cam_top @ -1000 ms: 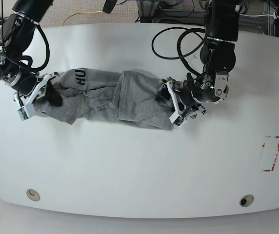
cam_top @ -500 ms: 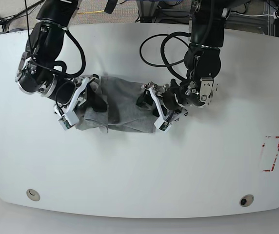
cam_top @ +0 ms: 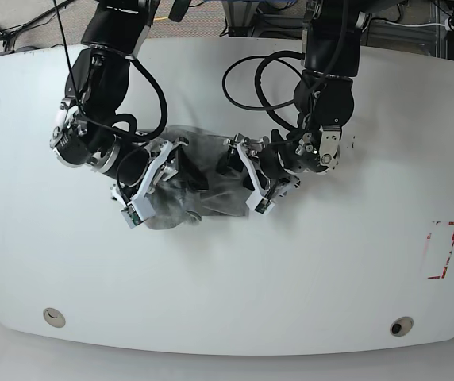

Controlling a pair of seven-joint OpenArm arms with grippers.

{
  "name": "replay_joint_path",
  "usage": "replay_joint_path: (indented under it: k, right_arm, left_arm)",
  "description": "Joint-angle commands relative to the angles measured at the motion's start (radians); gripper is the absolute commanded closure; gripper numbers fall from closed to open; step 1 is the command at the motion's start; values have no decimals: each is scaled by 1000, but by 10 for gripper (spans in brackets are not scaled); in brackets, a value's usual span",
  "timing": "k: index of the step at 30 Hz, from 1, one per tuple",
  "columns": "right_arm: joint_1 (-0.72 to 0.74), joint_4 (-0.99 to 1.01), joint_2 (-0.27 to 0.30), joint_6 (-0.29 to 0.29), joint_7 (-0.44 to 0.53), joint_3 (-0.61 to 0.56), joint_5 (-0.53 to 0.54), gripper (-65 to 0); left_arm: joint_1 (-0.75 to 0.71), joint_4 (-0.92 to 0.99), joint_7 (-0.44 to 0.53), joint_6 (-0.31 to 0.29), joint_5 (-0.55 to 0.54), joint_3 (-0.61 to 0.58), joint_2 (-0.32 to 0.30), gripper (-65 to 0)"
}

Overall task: Fold the T-shirt properly
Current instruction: 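Fold the strip's ends inward with both grippers toward each other, then release with the left gripper and press the bundle with the right gripper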

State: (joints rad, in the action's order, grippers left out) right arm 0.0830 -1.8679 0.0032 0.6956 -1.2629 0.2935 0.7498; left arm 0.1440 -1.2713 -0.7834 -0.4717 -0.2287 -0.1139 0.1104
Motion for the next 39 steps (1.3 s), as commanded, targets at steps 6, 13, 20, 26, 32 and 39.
replay_joint_path:
  k: [6,13,20,26,32,39]
  right_arm:
    - [87,98,-10,3,42,-3,-97,-650]
    - [82,40,-21,3,42,5,-97,-604]
    - [48,-25,59,3,33,6,-97,-585]
    - [4,-23,108,3,35,6,-97,-585]
    - [-12,14,119,3,39,6,-98,-585]
    - [-16,78,116,3,50,-1,-98,-583]
  left_arm:
    - [-16,17,-98,11,44,-7,4,-397]
    - [-11,9,-98,8,41,-4,7,-397]
    - [-16,-83,-47,8,-103,24,-1,-397]
    - [-20,-184,-46,8,-239,85,-51,-397]
    - [-39,-268,-43,8,-381,153,-146,-397]
    - [-73,-331,-43,8,-486,273,-262,-397]
